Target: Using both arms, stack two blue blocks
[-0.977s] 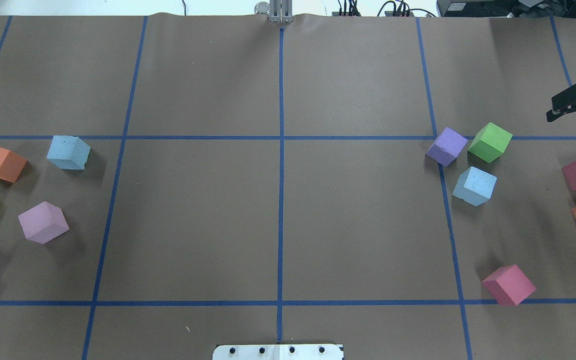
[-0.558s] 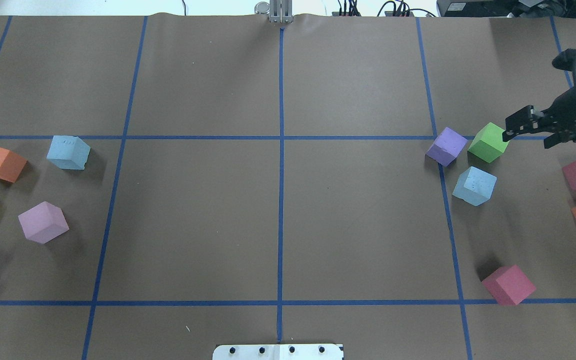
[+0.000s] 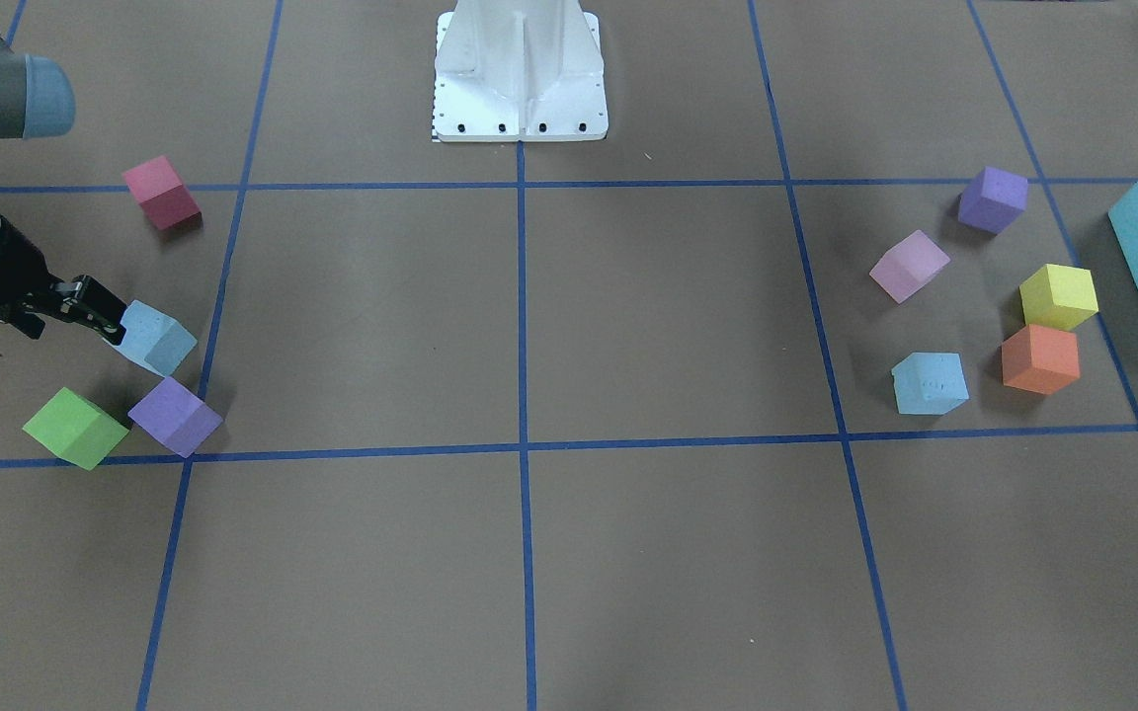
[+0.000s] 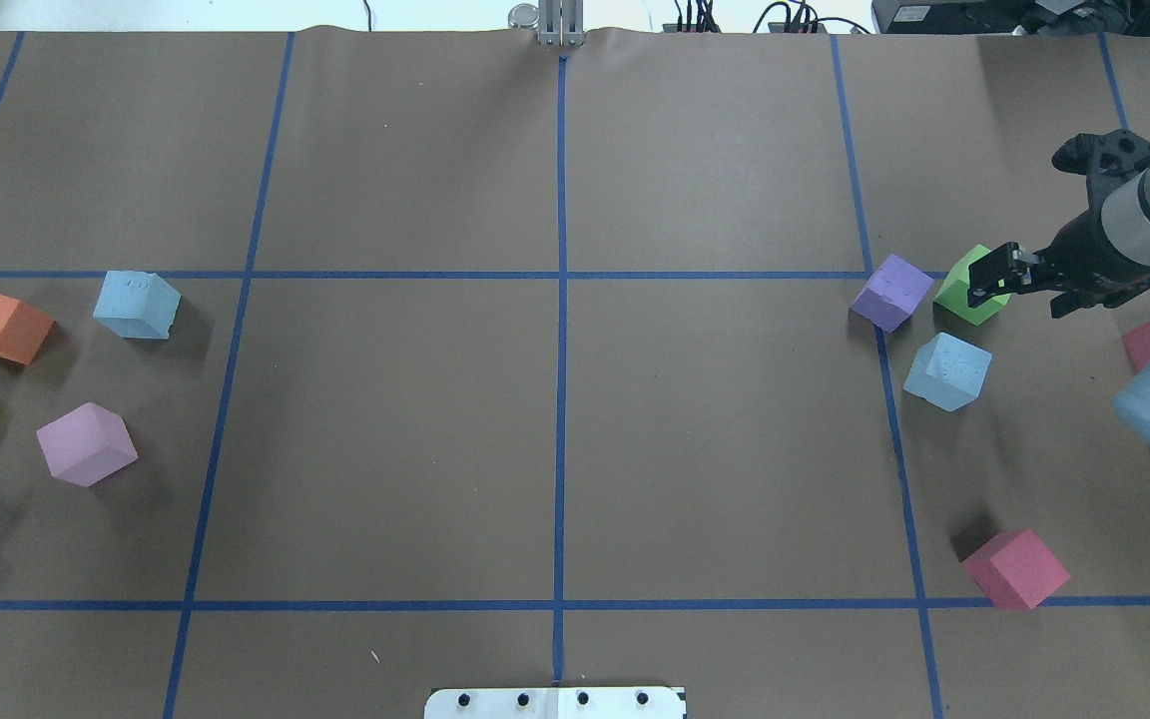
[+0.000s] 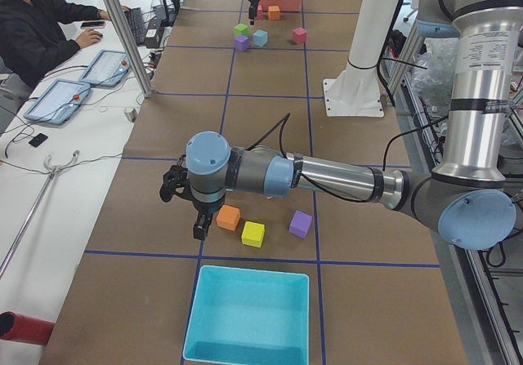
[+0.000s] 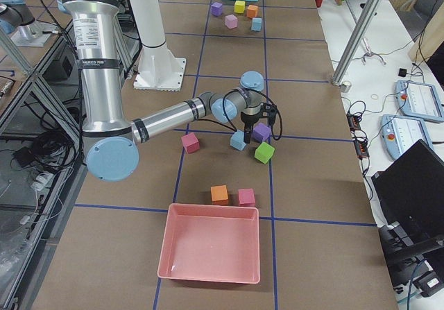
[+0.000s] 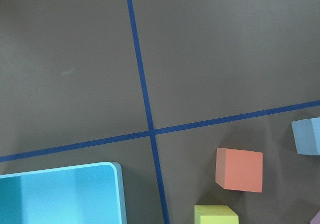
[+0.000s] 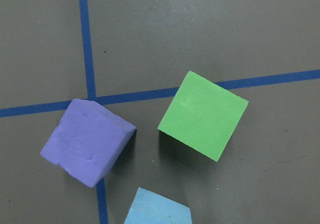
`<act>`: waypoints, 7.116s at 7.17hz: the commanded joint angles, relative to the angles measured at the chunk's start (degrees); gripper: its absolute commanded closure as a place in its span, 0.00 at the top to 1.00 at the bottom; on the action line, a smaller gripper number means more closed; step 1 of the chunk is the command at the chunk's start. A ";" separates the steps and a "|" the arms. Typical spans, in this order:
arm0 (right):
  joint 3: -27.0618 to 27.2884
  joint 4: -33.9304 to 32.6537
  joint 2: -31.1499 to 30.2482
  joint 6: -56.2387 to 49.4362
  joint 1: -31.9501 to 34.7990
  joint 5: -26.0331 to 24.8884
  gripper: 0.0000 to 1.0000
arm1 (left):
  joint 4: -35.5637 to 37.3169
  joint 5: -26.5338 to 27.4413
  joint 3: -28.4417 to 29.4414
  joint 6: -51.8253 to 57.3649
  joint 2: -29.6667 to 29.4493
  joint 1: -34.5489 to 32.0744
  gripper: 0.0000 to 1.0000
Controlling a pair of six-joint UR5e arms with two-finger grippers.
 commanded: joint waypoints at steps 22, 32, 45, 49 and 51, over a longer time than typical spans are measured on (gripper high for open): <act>-3.72 9.77 -1.71 13.29 -11.29 -9.56 0.89 | -0.08 0.00 -0.08 0.00 0.88 0.02 1.00; 2.25 9.16 -2.50 11.70 -8.30 -5.26 0.57 | -0.17 0.00 -0.43 0.09 1.41 0.02 1.00; -1.15 -18.09 32.90 12.93 -24.72 -18.34 0.59 | -8.90 9.23 3.47 -52.02 -12.47 28.48 1.00; -5.11 -18.01 36.78 17.94 -28.94 -21.94 0.62 | -17.05 10.27 12.22 -53.26 -16.08 31.91 1.00; -6.17 -17.92 37.05 18.11 -30.18 -22.66 0.62 | -17.13 11.78 12.22 -54.22 -16.08 32.89 1.00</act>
